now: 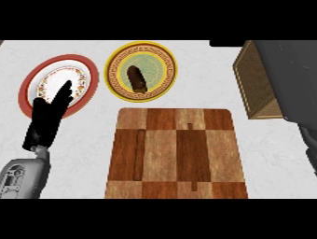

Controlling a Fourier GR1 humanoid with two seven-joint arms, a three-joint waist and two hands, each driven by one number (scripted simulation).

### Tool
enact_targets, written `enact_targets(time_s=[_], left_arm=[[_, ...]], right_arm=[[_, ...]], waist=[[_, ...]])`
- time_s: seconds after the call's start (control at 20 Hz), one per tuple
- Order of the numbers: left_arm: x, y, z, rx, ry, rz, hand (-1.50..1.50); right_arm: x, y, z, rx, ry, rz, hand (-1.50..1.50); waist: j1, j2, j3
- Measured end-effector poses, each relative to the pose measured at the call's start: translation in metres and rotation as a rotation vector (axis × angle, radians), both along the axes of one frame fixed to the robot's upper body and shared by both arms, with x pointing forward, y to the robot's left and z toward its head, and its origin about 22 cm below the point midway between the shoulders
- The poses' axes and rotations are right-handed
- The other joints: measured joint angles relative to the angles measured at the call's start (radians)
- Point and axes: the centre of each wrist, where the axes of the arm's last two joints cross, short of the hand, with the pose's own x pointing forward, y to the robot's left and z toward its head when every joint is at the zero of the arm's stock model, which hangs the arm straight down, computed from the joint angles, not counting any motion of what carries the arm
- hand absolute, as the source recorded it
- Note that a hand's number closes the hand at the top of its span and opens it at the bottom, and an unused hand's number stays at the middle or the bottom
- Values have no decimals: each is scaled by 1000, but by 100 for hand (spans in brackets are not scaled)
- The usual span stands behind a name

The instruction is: Pick the bell pepper from the cutting board and place it in the basket

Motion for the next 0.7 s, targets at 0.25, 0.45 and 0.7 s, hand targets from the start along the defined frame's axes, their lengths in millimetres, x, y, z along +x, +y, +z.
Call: enact_targets(time_s=[0.25, 0.45, 0.7], left_arm=[[0, 1, 1, 5, 4, -2, 0], [0, -2, 2, 4, 1, -3, 0], [-4, 4, 0, 1, 3, 0, 0]], right_arm=[[20, -38, 1, -175, 92, -128, 150], [33, -72, -5, -228, 163, -200, 150], [39, -125, -17, -267, 200, -254, 150]], waist=[[-3, 0, 0], [-2, 0, 1], [-3, 0, 1]])
